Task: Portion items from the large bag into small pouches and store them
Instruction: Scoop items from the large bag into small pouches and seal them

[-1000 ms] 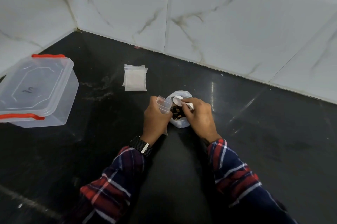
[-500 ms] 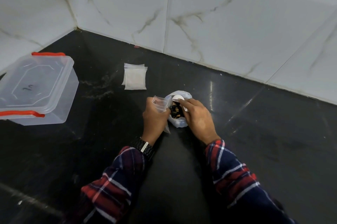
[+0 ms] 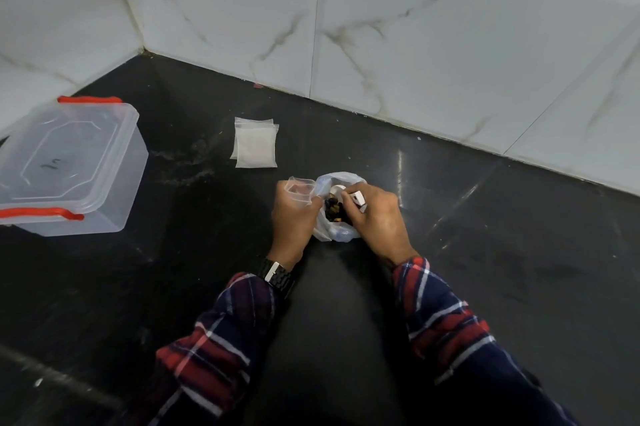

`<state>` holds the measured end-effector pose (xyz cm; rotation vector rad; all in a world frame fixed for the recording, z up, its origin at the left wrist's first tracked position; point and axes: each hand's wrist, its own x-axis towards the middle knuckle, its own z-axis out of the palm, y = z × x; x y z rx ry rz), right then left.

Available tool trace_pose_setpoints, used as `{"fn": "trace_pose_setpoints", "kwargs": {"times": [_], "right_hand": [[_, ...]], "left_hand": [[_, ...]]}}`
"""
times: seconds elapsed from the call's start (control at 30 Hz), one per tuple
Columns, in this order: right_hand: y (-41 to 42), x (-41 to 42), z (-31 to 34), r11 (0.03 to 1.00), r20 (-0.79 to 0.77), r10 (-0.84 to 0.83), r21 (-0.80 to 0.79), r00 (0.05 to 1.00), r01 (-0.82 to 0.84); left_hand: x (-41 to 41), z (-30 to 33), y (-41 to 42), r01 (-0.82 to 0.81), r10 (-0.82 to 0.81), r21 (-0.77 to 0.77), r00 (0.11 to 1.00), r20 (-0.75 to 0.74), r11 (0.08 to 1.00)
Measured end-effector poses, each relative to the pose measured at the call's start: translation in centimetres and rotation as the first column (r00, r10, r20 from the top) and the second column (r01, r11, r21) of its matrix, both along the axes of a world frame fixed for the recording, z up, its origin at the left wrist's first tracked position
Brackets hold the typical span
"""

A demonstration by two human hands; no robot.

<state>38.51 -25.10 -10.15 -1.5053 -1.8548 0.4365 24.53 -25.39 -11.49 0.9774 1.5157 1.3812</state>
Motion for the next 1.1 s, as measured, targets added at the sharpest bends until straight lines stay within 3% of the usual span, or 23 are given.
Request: {"fn": "trace_pose_setpoints", "kwargs": {"times": [0.13,0.33,0.53,0.67,0.73,0.8,0.87,0.97,1.1], "right_hand": [[-0.2,-0.5,0.4,0.999,-0.007,0.000,-0.046,1.000,-0.001],[0.0,-0.9,0.5,0.979,-0.232,-0.184,-0.130,0.955,0.157],[0.5,-0.8,0.8,0.972,-0.194,-0.169,-0.197,0.966,0.130],[0.4,-0.8,1.0,0.957,-0.277,-0.257,-0.204,0.926,0.205],[-0.1,-0.8,1.1,0.984,-0.208,-0.151,-0.129,0.966,0.126],[-0.5,-0.9,1.2,0.999,-0.036,0.021,-0.039,0.999,-0.022],[-0.8,-1.0,1.3,0.997,0.003,0.075,-0.008,0.997,-0.075],[-0.7,-1.2,1.4,0.997,-0.113,-0.051,-0.071,0.992,0.043],[-0.4,-1.7,1.6,0.949,-0.321,-0.251,-0.268,0.913,0.167]], "left_hand": [[0.1,-0.1,0.0,-0.005,0.005,0.011,1.000,0.025,1.000],[-0.1,-0.3,0.2,-0.004,0.004,0.012,0.999,0.044,1.000],[-0.3,-0.3,0.1,0.014,-0.015,0.032,0.999,0.043,0.999],[-0.3,-0.2,0.1,0.002,-0.003,0.033,1.000,0.027,0.999],[-0.2,-0.1,0.1,0.002,-0.003,0.038,1.000,0.011,0.999],[-0.3,-0.1,0.1,-0.015,0.015,0.045,1.000,0.008,0.999],[-0.4,0.1,0.2,-0.044,0.044,0.048,0.999,0.004,0.998],[-0.7,0.1,0.3,-0.057,0.058,0.049,0.998,-0.011,0.997],[-0.7,0.2,0.1,-0.044,0.045,0.042,0.999,-0.017,0.998]]}}
